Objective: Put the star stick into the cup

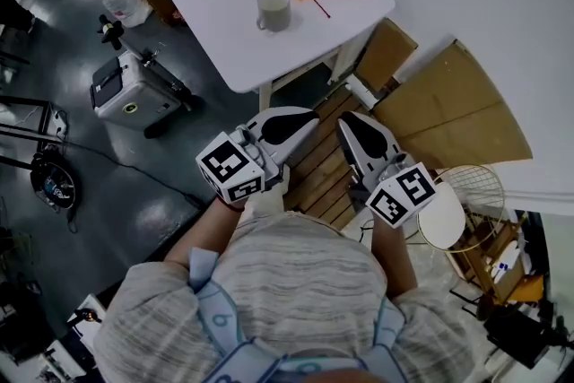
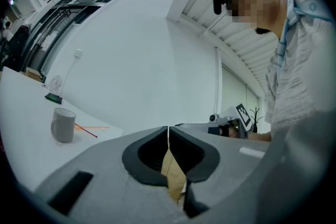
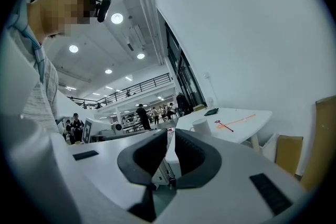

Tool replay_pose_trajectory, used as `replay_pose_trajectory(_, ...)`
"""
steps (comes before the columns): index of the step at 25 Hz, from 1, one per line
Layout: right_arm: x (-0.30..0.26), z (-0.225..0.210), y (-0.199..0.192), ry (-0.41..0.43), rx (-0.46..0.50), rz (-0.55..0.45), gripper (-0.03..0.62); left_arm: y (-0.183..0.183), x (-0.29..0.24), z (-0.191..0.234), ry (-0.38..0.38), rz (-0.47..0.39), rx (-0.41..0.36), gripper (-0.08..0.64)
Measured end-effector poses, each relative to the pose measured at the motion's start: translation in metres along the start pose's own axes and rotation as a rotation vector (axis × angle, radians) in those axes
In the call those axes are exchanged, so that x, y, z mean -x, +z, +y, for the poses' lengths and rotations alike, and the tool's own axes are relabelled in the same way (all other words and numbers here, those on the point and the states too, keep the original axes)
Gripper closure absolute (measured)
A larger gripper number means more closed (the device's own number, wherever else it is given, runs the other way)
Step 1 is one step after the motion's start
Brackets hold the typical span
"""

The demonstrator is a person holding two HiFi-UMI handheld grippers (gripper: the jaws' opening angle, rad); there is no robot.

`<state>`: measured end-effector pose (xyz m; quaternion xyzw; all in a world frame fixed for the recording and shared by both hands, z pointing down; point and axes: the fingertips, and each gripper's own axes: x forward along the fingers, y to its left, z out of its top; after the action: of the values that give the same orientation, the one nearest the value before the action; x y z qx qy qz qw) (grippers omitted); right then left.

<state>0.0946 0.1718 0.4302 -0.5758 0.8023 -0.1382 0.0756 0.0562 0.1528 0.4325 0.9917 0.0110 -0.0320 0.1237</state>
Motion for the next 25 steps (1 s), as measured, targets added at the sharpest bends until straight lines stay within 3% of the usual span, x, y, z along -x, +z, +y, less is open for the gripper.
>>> replay_pose_trajectory(7, -0.078, -0.032, 0.024, 0.029, 0.009, 0.023, 0.581, 0.026, -0.005, 0.083, 0.035, -0.018, 0.012, 0.54)
replay_pose_trajectory(15, -0.165, -0.056, 0.07, 0.018, 0.016, 0.072, 0.581, 0.083, -0.002, 0.16, 0.014, 0.021, 0.027, 0.54)
replay_pose_trajectory(20, -0.201, -0.06, 0.103, 0.011, 0.032, 0.096, 0.581, 0.114, 0.004, 0.19, 0.007, 0.057, 0.013, 0.54)
replay_pose_trajectory(25, -0.219, -0.069, 0.108, 0.0, 0.064, 0.134, 0.581, 0.117, 0.014, 0.2, 0.006, 0.079, 0.025, 0.54)
